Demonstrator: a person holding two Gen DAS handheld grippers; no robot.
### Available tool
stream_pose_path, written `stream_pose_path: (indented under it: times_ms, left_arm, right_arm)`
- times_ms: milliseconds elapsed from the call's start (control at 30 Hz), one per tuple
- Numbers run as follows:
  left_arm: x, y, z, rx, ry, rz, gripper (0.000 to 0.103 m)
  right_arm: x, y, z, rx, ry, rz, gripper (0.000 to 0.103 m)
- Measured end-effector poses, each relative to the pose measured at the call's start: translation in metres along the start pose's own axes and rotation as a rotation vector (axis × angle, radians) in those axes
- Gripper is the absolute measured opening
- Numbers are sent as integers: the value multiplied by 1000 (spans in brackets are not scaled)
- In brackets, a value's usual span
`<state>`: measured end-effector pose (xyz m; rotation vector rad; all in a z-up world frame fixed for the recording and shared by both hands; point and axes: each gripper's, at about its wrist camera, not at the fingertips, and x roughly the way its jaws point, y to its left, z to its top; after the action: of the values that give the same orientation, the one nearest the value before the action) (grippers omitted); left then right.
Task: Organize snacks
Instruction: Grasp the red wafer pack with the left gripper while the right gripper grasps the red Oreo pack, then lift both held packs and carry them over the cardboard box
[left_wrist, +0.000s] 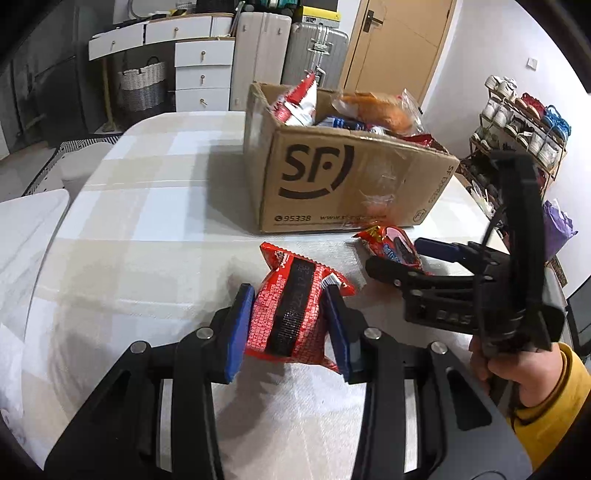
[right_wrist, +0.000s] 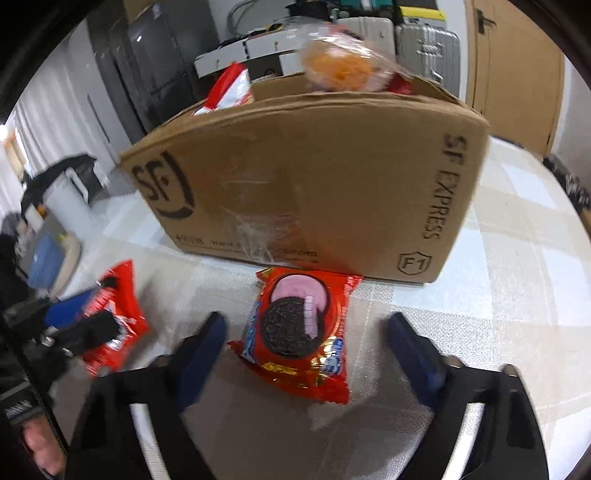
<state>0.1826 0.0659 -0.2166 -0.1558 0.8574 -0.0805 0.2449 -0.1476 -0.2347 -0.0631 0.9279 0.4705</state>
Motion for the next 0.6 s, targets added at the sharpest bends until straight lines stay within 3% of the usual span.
stream_pose_path:
  times_ms: [100,133,167,333,600]
  left_arm:
    - [-14,2,-3,-3,-13,3,36]
    - [-18,1,-4,-3,-18,2,36]
    - [-23,1,-5,-4,-25,2,36]
    - [-49,3,-12,-15,-58,12,36]
    - [-99,-6,-26,-12,-128,5,36]
  right_arm:
    - [1,5,-1,-30,8,-19,69]
    - [0,8,-1,-45,13,-25,54]
    - [-1,10,-2,-58,18,-20,47]
    - [-12,15,-9,-55,25,47,45]
    - [-84,14,-20,27,-102,170,45]
